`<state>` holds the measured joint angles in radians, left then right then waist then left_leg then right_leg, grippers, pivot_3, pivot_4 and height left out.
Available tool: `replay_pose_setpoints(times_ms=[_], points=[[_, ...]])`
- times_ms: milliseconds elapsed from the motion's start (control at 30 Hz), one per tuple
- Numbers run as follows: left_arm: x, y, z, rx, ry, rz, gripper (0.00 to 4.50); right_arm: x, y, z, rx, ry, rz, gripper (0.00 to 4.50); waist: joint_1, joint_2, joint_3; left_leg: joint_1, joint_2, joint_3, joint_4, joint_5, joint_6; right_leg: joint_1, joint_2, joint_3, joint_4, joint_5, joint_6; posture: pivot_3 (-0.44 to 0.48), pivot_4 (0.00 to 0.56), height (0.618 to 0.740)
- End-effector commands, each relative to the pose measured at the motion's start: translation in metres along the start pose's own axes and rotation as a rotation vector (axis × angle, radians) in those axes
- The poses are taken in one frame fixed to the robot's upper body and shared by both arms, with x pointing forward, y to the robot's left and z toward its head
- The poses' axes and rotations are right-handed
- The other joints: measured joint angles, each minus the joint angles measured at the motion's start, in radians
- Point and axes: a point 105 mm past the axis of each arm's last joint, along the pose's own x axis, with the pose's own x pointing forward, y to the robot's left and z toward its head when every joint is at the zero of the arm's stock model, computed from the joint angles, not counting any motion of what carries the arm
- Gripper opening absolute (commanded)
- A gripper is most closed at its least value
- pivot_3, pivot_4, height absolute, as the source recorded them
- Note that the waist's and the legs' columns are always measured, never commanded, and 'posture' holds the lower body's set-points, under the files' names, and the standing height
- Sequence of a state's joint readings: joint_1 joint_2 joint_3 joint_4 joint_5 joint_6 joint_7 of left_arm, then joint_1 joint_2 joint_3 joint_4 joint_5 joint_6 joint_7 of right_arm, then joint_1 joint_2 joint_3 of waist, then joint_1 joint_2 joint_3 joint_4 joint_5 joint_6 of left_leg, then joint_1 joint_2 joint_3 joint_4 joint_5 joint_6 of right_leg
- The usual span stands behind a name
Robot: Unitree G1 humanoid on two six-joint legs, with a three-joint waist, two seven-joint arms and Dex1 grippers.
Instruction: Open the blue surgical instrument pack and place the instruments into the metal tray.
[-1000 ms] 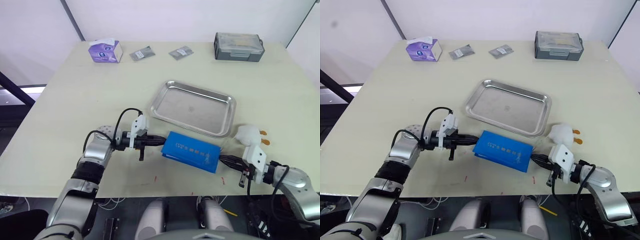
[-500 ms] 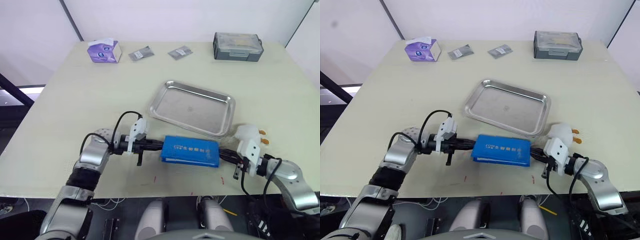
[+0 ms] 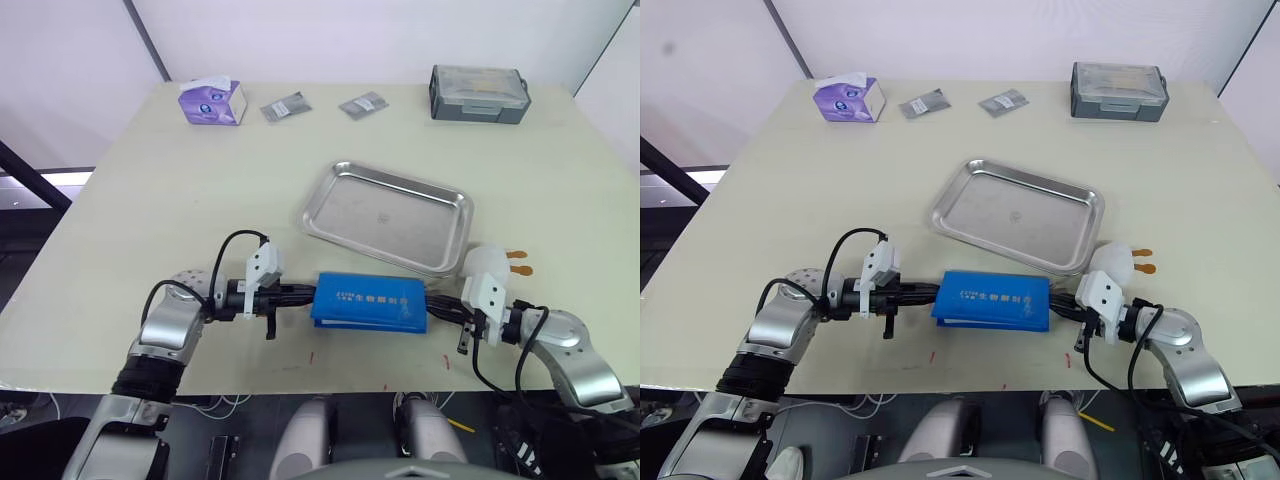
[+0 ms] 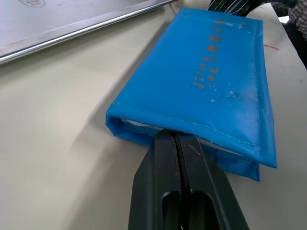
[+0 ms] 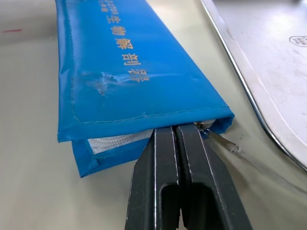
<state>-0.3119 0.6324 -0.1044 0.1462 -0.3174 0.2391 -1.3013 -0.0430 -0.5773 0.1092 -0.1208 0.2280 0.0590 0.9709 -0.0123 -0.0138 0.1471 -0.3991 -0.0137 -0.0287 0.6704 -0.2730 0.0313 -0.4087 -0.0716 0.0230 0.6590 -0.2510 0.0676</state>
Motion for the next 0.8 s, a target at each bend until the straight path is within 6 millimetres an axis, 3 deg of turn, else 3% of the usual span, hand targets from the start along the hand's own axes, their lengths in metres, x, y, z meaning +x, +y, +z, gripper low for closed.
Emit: replay_pose_setpoints(times_ms=[33, 333, 433, 567, 667, 700, 733, 767, 800], points=[[-0.003, 0.001, 0.007, 0.024, -0.03, 0.017, 0.0, -0.013, -0.007, 0.003, -0.033, 0.007, -0.036, 0.05, 0.001, 0.0, 0.0, 0.0, 0.0, 0.0, 0.0, 0.0, 0.0, 0.0, 0.0, 0.0, 0.0, 0.0, 0.0, 0.0, 0.15, 0.734], [-0.023, 0.004, 0.005, 0.022, -0.026, 0.056, 0.0, -0.045, -0.001, 0.0, -0.006, 0.013, -0.051, 0.05, 0.0, 0.0, 0.0, 0.0, 0.0, 0.0, 0.0, 0.0, 0.0, 0.0, 0.0, 0.0, 0.0, 0.0, 0.0, 0.0, 0.15, 0.734], [-0.039, 0.001, 0.006, 0.024, -0.036, 0.069, 0.0, -0.048, 0.002, 0.007, -0.035, -0.039, -0.067, 0.85, -0.001, 0.0, 0.0, 0.0, 0.002, 0.0, 0.0, 0.0, 0.0, 0.0, 0.0, 0.0, 0.0, 0.0, 0.0, 0.0, 0.15, 0.734], [-0.053, -0.008, 0.012, 0.038, -0.063, 0.043, 1.2, -0.051, 0.008, 0.019, -0.093, -0.108, -0.058, 2.52, 0.0, 0.0, 0.0, 0.0, 0.003, 0.0, -0.001, 0.0, 0.0, 0.0, 0.0, 0.0, -0.001, 0.0, 0.0, 0.0, 0.15, 0.734], [-0.055, -0.017, 0.016, 0.058, -0.076, -0.012, 2.65, -0.05, 0.012, 0.022, -0.117, -0.138, -0.046, 4.01, 0.004, 0.0, 0.0, 0.0, 0.003, 0.0, 0.0, 0.0, 0.0, 0.0, 0.0, 0.0, -0.001, 0.0, 0.0, 0.0, 0.15, 0.734], [-0.055, -0.024, 0.02, 0.081, -0.082, -0.06, 2.76, -0.048, 0.013, 0.025, -0.152, -0.152, -0.032, 4.11, 0.004, 0.0, 0.0, 0.0, 0.003, 0.0, 0.0, 0.0, 0.0, 0.0, 0.0, 0.0, -0.001, 0.0, 0.0, 0.0, 0.15, 0.734], [-0.053, -0.029, 0.025, 0.107, -0.088, -0.098, 3.47, -0.046, 0.015, 0.027, -0.191, -0.159, -0.007, 4.5, 0.003, 0.0, 0.0, 0.0, 0.003, 0.0, 0.0, 0.0, 0.0, 0.0, 0.0, 0.0, -0.001, 0.0, 0.0, 0.0, 0.15, 0.734], [-0.052, -0.032, 0.029, 0.125, -0.093, -0.124, 3.63, -0.045, 0.017, 0.028, -0.219, -0.164, 0.01, 4.5, 0.001, 0.0, 0.0, 0.0, 0.003, 0.0, 0.0, 0.0, 0.0, 0.0, 0.0, 0.0, -0.001, 0.0, 0.0, 0.0, 0.15, 0.734], [-0.051, -0.035, 0.032, 0.141, -0.096, -0.142, 4.17, -0.043, 0.019, 0.028, -0.244, -0.163, 0.034, 4.5, 0.001, 0.0, 0.0, 0.0, 0.003, 0.0, 0.0, 0.0, 0.0, 0.0, 0.0, 0.0, -0.001, 0.0, 0.0, 0.0, 0.15, 0.734]])
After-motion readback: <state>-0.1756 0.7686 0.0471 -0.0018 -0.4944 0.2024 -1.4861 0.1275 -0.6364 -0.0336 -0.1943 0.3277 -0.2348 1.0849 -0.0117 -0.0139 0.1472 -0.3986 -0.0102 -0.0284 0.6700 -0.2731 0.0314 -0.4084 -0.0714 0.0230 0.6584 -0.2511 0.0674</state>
